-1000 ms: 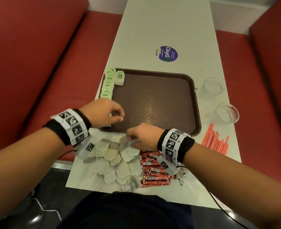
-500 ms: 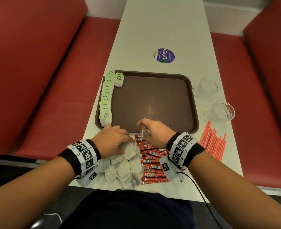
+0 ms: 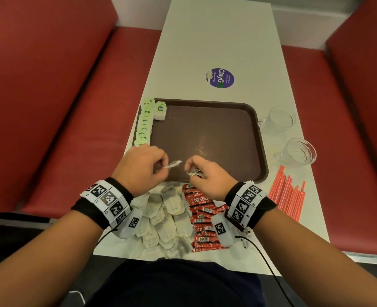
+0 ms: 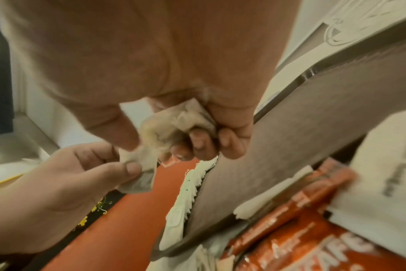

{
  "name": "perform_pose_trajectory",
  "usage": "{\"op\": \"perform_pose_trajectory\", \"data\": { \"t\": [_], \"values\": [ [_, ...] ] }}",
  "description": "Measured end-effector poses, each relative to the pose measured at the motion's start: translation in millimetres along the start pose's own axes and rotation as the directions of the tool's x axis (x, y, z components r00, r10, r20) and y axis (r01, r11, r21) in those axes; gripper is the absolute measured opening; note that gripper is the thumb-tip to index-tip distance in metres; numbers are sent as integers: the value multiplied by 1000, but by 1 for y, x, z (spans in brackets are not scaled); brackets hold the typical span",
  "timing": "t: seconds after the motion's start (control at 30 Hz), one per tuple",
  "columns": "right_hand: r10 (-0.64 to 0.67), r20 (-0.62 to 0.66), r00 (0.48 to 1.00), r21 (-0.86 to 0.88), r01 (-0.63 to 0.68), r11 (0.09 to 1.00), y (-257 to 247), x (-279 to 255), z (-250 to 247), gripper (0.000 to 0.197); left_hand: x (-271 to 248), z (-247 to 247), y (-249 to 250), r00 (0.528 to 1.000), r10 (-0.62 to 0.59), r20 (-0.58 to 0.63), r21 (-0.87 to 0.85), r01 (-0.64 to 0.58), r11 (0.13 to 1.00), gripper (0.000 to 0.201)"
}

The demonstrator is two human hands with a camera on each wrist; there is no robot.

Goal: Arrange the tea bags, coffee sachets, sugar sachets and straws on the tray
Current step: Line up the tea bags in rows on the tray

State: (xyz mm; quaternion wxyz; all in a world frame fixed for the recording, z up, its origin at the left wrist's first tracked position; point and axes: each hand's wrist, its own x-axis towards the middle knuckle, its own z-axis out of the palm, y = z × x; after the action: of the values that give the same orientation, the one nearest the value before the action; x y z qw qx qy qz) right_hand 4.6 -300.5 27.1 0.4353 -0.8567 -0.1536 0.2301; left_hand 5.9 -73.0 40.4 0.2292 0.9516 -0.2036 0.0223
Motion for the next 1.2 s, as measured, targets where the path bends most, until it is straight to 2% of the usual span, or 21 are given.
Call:
{"op": "perform_pose_trajectory", "data": {
  "t": [0.07, 0.2, 0.27, 0.33, 0.4, 0.47, 0.53, 0.6, 0.7, 0.8, 0.9, 1.03, 1.1, 1.2],
  "values": [
    [-64, -31, 997, 30, 65, 997, -4, 3, 0, 10, 4, -3, 3, 996, 21, -85, 45, -17, 999, 7],
    [-98, -204, 974, 114, 123, 986, -15, 14, -1, 36, 9, -2, 8, 973, 157, -172, 147, -132, 980, 7],
    [-107, -268, 958, 71, 130, 989, -16, 21, -1, 41, 10, -1, 11, 959, 217, -183, 170, -187, 968, 10],
    [-110, -290, 951, 31, 124, 992, -17, 26, -4, 36, 10, -2, 11, 967, 205, -151, 156, -182, 971, 15],
    [-175, -287, 942, -73, 161, 984, -17, 30, -9, 30, 12, -6, 7, 985, 115, -131, 59, -108, 992, 26],
    [-290, -241, 926, -266, 224, 938, -19, 31, -14, 20, 15, -10, -2, 992, 46, -116, -70, -55, 996, 34],
    [-415, -181, 892, -442, 303, 844, -20, 32, -18, 21, 20, -14, -9, 995, 78, -58, -84, -82, 993, 36],
    [-490, -145, 859, -503, 363, 784, -22, 32, -22, 26, 22, -13, -13, 988, 154, -8, -23, -154, 988, 24],
    [-504, -158, 849, -480, 380, 791, -23, 35, -27, 25, 22, -8, -18, 983, 181, -13, 3, -181, 983, 24],
    [-436, -213, 875, -383, 335, 861, -23, 40, -27, 20, 22, -2, -17, 986, 143, -81, -112, -151, 982, 23],
    [-383, -263, 885, -276, 311, 909, -22, 45, -21, 18, 27, -1, -12, 982, 82, -172, -274, -128, 953, 12],
    [-325, -324, 889, -184, 277, 943, -21, 49, -17, 10, 39, -3, -15, 982, 17, -189, -349, -84, 933, 5],
    [-250, -338, 907, -154, 209, 966, -22, 50, -22, 14, 52, -7, -21, 977, -118, -178, -400, 37, 916, 8],
    [-155, -340, 927, -88, 132, 987, -23, 49, -29, 22, 85, -10, -45, 917, -375, -132, -325, 318, 891, 10]
  ]
}}
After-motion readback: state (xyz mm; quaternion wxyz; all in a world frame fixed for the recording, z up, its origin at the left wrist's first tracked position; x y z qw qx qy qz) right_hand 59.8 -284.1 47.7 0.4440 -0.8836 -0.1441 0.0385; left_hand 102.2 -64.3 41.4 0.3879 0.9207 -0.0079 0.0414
